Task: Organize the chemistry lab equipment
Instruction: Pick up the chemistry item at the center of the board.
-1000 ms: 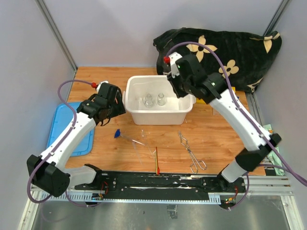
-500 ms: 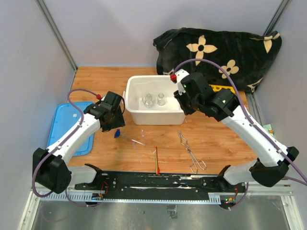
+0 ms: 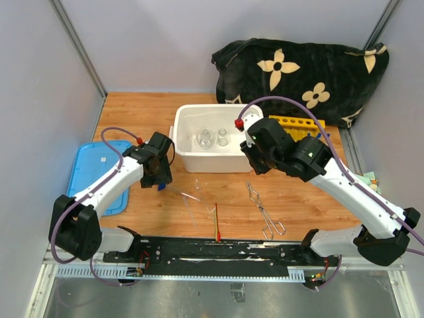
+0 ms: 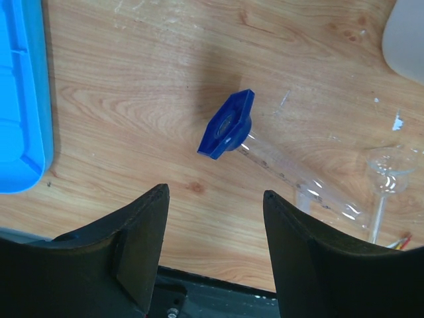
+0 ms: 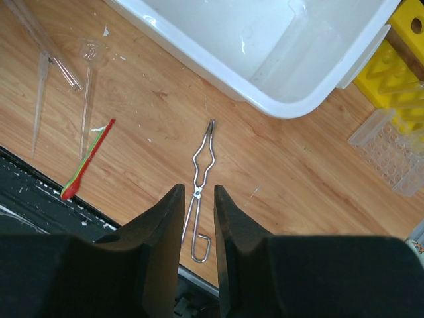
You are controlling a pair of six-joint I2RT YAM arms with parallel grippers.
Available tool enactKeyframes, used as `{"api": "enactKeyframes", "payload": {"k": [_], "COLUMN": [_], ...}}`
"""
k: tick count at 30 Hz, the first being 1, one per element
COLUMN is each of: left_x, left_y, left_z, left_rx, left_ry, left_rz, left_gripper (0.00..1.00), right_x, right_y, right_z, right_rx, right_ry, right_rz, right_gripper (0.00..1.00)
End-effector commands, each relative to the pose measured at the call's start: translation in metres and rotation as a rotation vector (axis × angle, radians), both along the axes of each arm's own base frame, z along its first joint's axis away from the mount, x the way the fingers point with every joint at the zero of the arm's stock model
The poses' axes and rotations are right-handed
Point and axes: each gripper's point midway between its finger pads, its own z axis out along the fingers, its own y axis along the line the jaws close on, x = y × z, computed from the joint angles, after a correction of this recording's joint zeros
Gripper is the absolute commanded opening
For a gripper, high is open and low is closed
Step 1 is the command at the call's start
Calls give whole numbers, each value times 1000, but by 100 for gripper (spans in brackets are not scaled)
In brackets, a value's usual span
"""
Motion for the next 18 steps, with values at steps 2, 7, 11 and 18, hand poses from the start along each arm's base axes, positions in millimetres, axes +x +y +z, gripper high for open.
{"api": "enactKeyframes", "payload": {"k": [2, 7, 11, 18], "left_x": [10, 18, 22, 26], "left_y": [6, 8, 8, 11], "left_z": [-7, -12, -14, -20], "left_rx": [68, 96, 107, 137], "left_ry": [-1, -8, -16, -14], "left_rz": [-24, -39, -52, -69], "left_gripper": [63, 58, 55, 54], "right_x": [-7, -7, -6, -4], "right_y": [-6, -8, -8, -3], "right_z": [-1, -3, -5, -8], "right_rx": [4, -3, -10, -18], "right_ry": [-1, 2, 5, 14], "right_rz": [-29, -38, -39, -29], "right_gripper": [25, 25, 25, 25]}}
